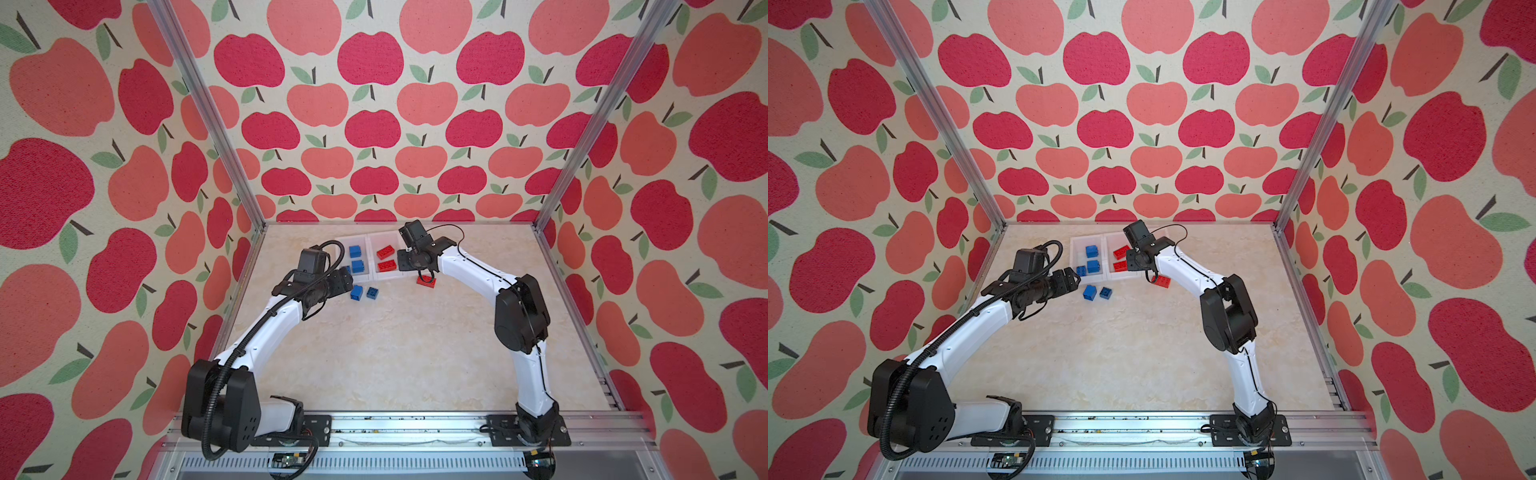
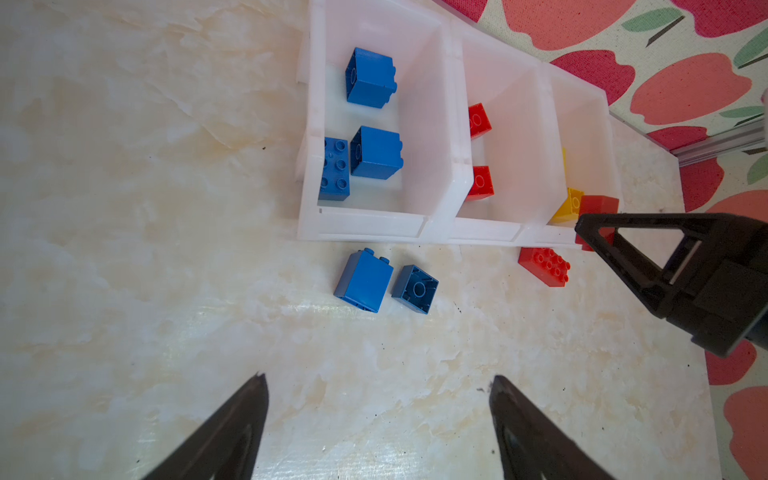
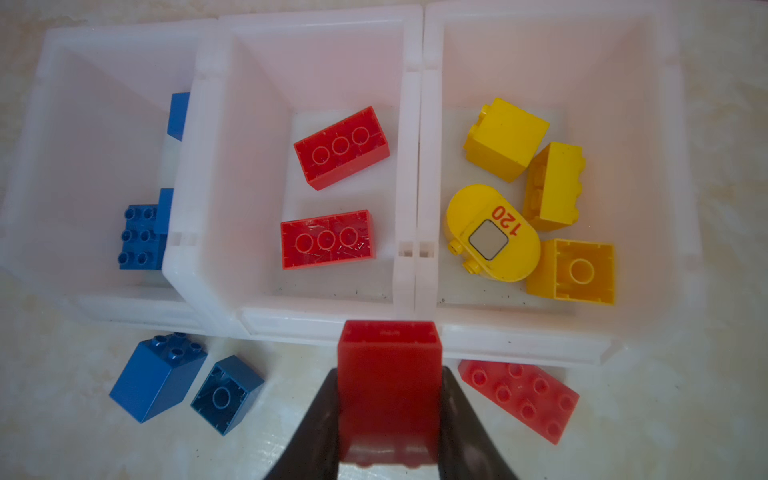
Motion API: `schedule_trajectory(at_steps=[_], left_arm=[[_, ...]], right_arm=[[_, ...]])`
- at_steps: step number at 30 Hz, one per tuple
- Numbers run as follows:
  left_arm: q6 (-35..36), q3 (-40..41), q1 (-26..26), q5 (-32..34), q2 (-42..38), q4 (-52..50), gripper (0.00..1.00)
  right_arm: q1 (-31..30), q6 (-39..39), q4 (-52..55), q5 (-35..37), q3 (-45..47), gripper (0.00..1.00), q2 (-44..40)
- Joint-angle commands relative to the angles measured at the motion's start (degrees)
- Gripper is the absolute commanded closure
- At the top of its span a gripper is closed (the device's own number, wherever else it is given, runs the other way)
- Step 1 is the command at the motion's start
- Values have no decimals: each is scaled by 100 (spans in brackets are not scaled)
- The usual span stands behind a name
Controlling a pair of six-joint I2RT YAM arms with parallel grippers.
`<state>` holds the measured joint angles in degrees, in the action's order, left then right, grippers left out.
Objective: Sort the legos into containers by color
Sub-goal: Place the lego in the container.
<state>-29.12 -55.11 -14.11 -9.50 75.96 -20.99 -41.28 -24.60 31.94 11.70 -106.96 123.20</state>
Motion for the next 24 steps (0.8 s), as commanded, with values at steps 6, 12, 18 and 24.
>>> schedule_trajectory(at_steps=[6, 12, 18, 24], left_arm=[[-76, 82, 45, 53, -170, -153, 14], [-75, 90, 54, 77, -207, -178, 13], [-76, 104, 57, 89, -231, -197, 13], [-76, 126, 67, 88, -235, -177, 13]], right_arm=[[-47, 372, 48, -116, -939, 71, 663], [-47, 515, 178, -162, -1693, 71, 1236], [-34, 614, 452, -150, -2418, 70, 1742], [-3, 606, 570, -178, -2629, 58, 1910]])
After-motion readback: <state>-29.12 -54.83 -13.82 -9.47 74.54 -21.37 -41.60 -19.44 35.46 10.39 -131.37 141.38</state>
